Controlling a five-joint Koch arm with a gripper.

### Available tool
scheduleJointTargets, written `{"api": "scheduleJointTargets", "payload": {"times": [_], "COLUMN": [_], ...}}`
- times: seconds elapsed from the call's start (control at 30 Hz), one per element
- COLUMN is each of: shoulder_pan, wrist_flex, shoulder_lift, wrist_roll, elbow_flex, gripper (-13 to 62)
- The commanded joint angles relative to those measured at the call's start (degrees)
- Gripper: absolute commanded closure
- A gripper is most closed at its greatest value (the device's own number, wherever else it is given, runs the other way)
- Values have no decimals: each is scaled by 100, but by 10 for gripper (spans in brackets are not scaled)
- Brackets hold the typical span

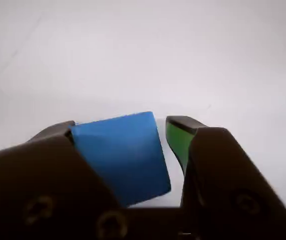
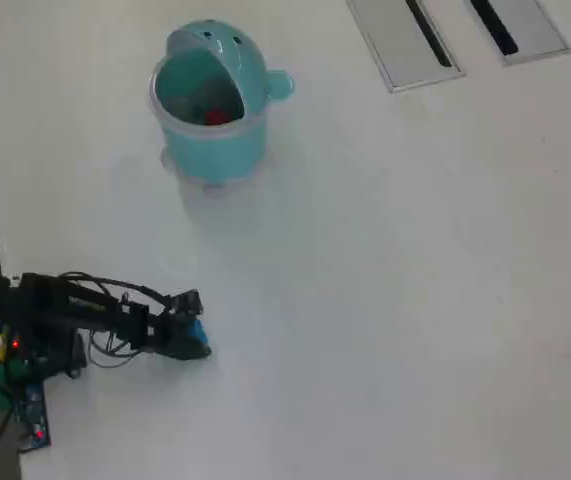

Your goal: Grasp RGB lego blocks and put them in the bin one by one.

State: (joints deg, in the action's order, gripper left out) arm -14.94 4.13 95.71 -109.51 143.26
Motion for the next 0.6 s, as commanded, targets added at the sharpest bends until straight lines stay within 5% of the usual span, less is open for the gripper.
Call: {"api": "scheduleJointTargets", "payload": {"times": [0.0, 0.33, 0.57], "shoulder_pan": [44, 1055, 2065], "wrist_flex": [-211, -26, 26], "shoulder_lift": [9, 1239, 1951], "wrist_roll": [422, 2065, 2839], "elbow_flex": [-123, 0, -44], "gripper": [232, 393, 395]}}
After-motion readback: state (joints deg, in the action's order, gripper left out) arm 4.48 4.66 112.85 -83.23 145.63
